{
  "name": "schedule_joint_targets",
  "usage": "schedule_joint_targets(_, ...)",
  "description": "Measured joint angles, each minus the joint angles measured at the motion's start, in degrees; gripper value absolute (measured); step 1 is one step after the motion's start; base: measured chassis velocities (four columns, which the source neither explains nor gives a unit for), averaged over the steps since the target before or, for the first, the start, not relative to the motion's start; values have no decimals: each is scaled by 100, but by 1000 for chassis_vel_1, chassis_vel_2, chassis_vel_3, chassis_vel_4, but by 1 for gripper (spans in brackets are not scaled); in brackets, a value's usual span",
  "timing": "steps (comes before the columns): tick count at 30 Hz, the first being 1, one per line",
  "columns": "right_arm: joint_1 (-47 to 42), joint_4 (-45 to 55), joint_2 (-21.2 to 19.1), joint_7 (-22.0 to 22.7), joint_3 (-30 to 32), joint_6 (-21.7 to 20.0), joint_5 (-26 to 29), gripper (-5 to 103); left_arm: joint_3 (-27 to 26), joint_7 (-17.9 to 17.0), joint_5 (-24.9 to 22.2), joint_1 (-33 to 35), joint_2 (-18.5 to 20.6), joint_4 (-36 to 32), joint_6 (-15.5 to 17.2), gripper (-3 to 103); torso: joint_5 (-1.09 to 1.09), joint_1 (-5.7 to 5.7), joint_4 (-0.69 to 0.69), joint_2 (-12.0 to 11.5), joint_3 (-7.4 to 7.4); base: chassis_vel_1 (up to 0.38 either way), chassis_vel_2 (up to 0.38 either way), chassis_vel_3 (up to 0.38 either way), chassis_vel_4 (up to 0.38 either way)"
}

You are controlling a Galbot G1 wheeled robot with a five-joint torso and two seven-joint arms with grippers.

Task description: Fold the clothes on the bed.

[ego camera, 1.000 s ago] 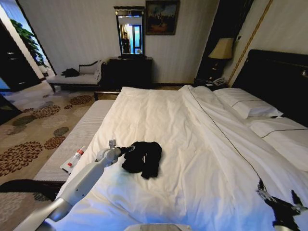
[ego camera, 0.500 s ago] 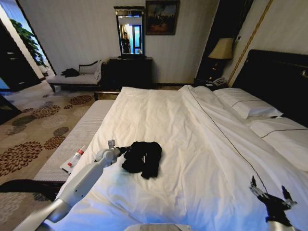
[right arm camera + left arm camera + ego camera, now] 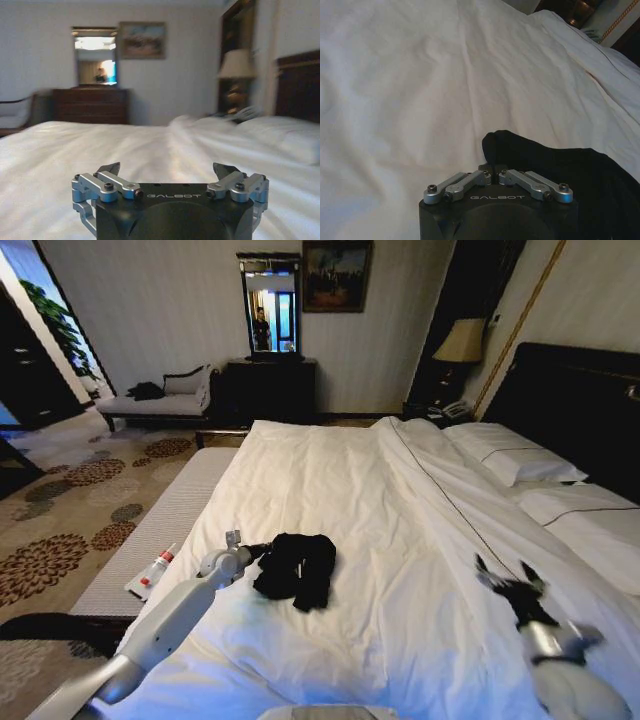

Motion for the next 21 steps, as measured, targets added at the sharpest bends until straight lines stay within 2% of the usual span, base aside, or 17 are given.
schedule_joint_targets(2, 453, -17, -387, 233, -590, -408, 491, 100, 0, 4, 4, 22, 54, -37, -7, 2, 0, 0, -1, 0, 0, 0, 0, 0, 0)
schedule_joint_targets(5, 727, -98, -566, 434, -947, -603, 792, 100, 0, 8, 7, 29, 77, -54, -7, 2, -1, 0, 1, 0, 0, 0, 0, 0, 0)
schedule_joint_targets(8, 1436, -404, -940, 790, -1810, -1160, 1625, 100, 30, 7, 81, 21, 101, -75, -118, 2, 1, 0, 0, 0, 0, 0, 0, 0, 0)
schedule_joint_targets(10, 1525, -452, -983, 804, -1914, -1212, 1705, 100, 44, 7, 84, 14, 101, -76, -140, 2, -2, 0, 1, 0, 0, 0, 0, 0, 0)
schedule_joint_targets(12, 1897, -671, -1132, 791, -2420, -1488, 2029, 100, 111, 9, 80, -25, 101, -78, -177, 2, 2, 0, -1, 0, 0, 0, 0, 0, 0)
schedule_joint_targets(15, 2172, -856, -1187, 732, -2779, -1536, 2147, 100, 153, 27, 74, -51, 91, -78, -190, 2, -4, 0, -2, 0, 0, 0, 0, 0, 0)
schedule_joint_targets(16, 2330, -953, -1187, 715, -2984, -1542, 2186, 100, 165, 29, 66, -57, 88, -77, -194, 2, 1, 0, -3, 0, 0, 0, 0, 0, 0)
schedule_joint_targets(21, 3064, -1347, -1046, 657, -3701, -1544, 2277, 100, 209, 32, 41, -57, 80, -85, -220, 2, -1, 0, 1, -1, 0, 0, 0, 0, 0)
